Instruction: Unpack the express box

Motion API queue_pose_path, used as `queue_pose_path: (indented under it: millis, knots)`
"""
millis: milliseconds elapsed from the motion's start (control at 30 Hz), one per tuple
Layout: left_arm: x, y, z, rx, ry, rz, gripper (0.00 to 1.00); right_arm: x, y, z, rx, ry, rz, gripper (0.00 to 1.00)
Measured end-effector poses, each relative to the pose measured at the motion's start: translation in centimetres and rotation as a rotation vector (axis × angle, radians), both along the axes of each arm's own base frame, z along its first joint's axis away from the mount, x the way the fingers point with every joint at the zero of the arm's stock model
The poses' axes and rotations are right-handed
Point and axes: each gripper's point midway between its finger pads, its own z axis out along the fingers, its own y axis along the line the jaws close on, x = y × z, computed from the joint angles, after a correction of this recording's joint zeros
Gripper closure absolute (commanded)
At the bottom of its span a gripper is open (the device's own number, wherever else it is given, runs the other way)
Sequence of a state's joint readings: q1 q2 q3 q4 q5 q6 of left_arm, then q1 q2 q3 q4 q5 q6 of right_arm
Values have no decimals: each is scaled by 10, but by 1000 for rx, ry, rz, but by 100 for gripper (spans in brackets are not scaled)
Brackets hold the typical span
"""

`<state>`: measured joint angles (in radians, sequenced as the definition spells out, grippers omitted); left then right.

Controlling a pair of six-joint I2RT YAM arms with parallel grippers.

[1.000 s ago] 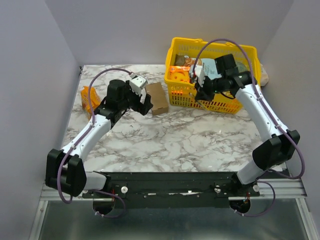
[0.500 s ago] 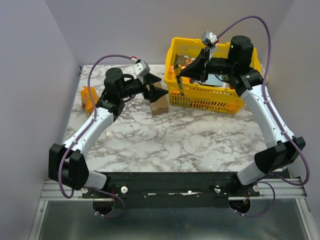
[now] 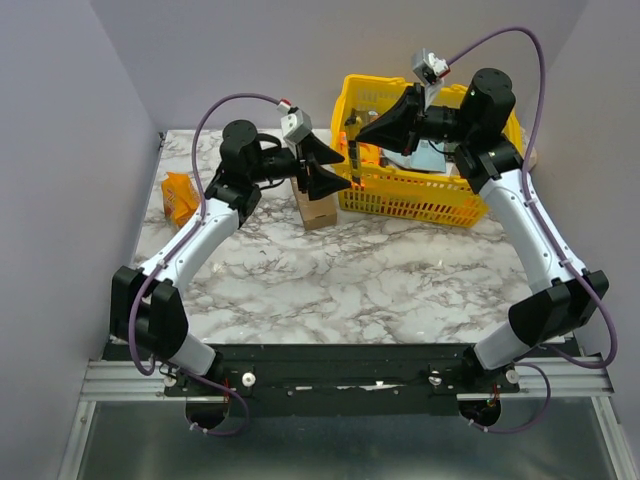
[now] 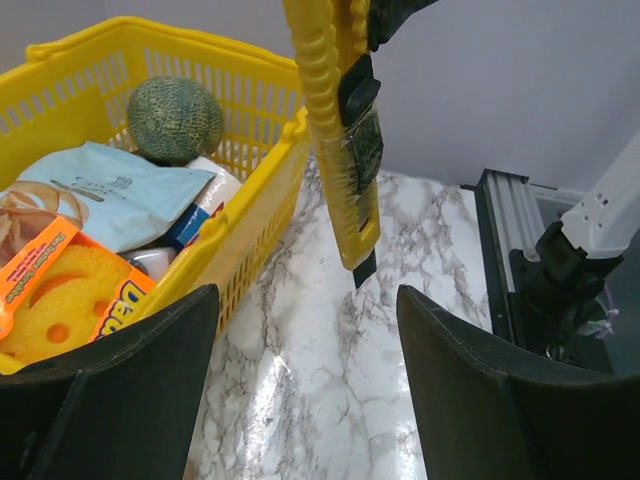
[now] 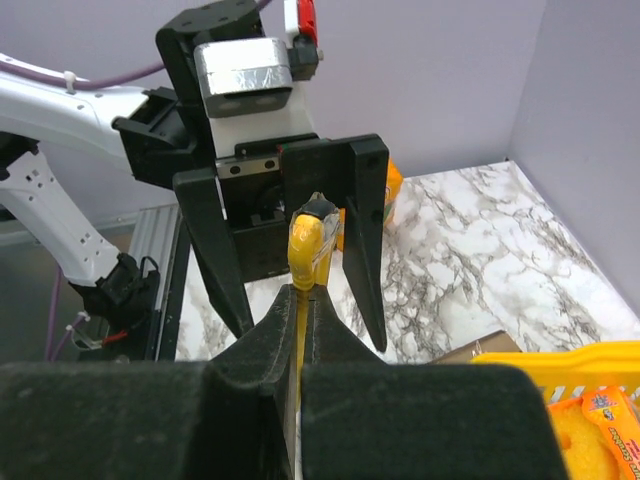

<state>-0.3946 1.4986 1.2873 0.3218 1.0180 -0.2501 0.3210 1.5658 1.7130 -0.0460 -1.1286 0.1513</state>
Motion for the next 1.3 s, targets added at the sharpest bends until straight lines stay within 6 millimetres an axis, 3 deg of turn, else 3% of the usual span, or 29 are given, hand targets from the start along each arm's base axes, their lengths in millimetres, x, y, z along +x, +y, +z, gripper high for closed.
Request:
queue_pose_path:
  millis: [167, 267, 433, 500, 600, 633, 700, 733, 767, 833, 933, 1133, 1300]
  knots:
    - [-5, -11, 4, -12, 22, -62, 29, 3, 2, 1, 12, 5, 4, 99]
    - [-9, -19, 12, -22, 18, -106, 42, 6, 3, -1, 12, 12, 4, 99]
    - [-10, -24, 21, -38, 13, -148, 69, 11, 5, -7, 9, 29, 5, 99]
    - [-8, -26, 19, -40, 27, -155, 86, 11, 5, -8, 9, 37, 9, 99]
    - [-3, -28, 15, -42, 42, -155, 100, 10, 6, -9, 7, 41, 17, 99]
    - [-3, -28, 15, -43, 44, -155, 100, 10, 7, -9, 7, 42, 18, 99]
    - [-2, -28, 15, -44, 41, -156, 100, 10, 6, -9, 7, 44, 17, 86]
    - [-2, -28, 15, -42, 42, -155, 100, 10, 6, -10, 7, 45, 16, 76]
    - [-1, -28, 15, -40, 39, -154, 100, 10, 6, -10, 6, 45, 14, 54]
    - [2, -26, 10, -20, 28, -142, 100, 12, 5, -11, 3, 49, 1, 43]
    - [7, -20, -10, 47, 2, -121, 100, 19, -5, -16, -29, 55, -67, 40]
    - [4, 5, -72, 307, -84, -77, 100, 15, -28, -22, -180, -88, -102, 38]
    - [-3, 19, -90, 456, -174, -97, 100, -1, -28, -47, -288, -121, -49, 38]
